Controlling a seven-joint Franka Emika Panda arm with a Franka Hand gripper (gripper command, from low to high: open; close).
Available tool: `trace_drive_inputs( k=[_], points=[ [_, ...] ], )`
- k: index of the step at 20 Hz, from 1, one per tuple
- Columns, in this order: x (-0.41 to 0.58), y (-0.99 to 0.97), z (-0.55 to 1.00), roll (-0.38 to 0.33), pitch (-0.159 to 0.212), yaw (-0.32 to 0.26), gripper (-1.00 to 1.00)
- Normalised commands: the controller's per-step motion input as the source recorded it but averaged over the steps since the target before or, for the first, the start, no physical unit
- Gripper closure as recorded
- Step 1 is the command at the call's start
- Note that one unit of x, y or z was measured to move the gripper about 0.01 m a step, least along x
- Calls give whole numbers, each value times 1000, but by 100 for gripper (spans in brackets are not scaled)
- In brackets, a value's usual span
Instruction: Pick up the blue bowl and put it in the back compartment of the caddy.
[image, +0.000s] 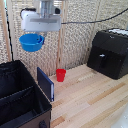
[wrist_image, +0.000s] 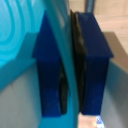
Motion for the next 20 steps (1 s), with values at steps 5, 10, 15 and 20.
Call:
trace_drive_inputs(
  k=[5, 10, 15, 20],
  points=[
    [221, 968, -78, 0, 41, 0, 100],
    [339, 926, -158, -17, 20, -2, 100],
    [308, 703, -178, -46, -12, 6, 100],
    [135, 279, 121, -38, -34, 5, -100]
  ],
)
